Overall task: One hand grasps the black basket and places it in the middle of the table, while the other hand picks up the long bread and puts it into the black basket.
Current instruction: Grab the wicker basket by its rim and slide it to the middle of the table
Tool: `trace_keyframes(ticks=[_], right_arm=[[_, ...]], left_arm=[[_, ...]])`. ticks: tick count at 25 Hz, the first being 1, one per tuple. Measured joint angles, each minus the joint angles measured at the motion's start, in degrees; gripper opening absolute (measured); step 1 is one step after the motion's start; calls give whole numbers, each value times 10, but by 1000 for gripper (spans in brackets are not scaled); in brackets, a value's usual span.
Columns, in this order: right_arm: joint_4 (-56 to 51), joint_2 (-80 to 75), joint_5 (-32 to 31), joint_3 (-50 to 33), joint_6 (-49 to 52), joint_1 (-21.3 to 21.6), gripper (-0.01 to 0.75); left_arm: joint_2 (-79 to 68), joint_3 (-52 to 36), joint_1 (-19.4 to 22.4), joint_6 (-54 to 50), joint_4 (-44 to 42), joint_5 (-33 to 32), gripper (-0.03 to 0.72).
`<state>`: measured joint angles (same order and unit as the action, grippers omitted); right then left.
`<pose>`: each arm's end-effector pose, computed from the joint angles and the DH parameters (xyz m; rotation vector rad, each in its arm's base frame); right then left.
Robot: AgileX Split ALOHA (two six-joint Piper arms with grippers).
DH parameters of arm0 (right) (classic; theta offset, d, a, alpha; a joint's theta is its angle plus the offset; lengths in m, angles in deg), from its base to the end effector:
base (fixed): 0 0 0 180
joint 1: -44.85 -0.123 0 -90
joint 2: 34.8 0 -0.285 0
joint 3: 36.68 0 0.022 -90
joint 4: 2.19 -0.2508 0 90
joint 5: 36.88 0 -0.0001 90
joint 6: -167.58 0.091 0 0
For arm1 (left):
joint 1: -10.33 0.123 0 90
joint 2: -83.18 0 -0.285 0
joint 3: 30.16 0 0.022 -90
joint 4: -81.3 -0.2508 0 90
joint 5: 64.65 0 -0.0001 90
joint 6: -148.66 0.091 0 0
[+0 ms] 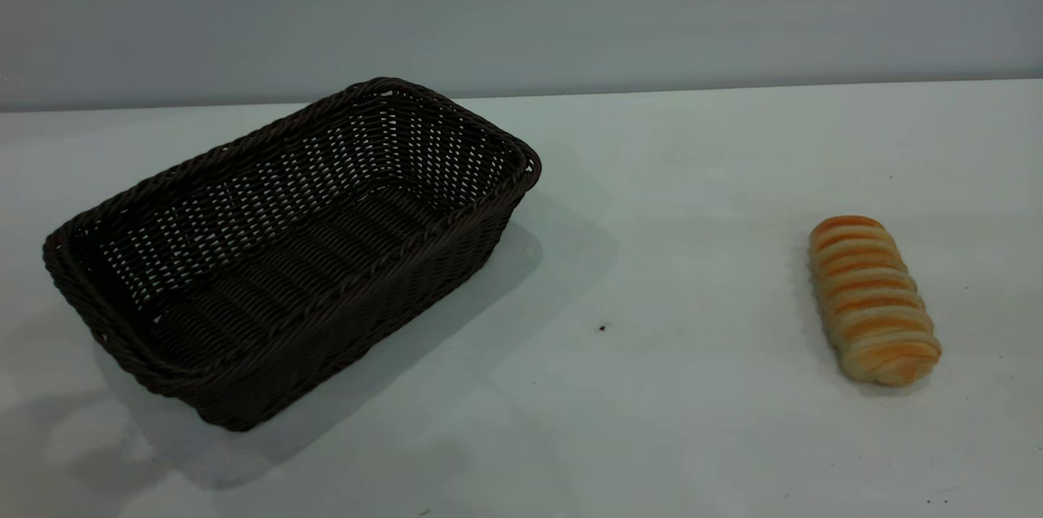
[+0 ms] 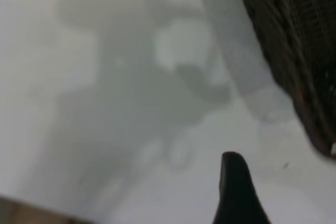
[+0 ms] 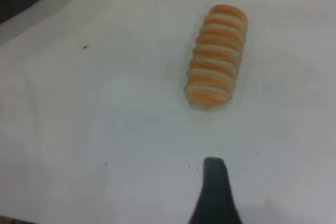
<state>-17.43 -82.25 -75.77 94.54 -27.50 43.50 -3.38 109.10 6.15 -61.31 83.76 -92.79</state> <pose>0.1230 0.0179 0.2651 -0.1727 2.3281 0.1787 0.2327 -0.0189 0.1902 -0.6542 2.6529 -0.2118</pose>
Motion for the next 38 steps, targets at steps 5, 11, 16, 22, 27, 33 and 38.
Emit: trace_keyframes(ticks=[5,11,16,22,27,33,38], right_arm=[[-1,0,0,0,-2,0,584],[-2,0,0,0,-2,0,584],[-2,0,0,0,-2,0,585],[-3,0,0,0,-2,0,585],[-4,0,-1,0,-2,0,585],[-4,0,-3,0,-3,0,585],[-3,0,-3,0,-4,0,585]], left_arm=[[-95,30,0,-32,18,51,509],[-171,75,0,-56,23,54,509],[-215,96,0,-58,34,56,509],[-279,98,0,-75,45,95,508],[-338,101,0,-82,82,151,441],[-345,102,0,-88,118,176,135],[-308,101,0,-76,131,156,136]])
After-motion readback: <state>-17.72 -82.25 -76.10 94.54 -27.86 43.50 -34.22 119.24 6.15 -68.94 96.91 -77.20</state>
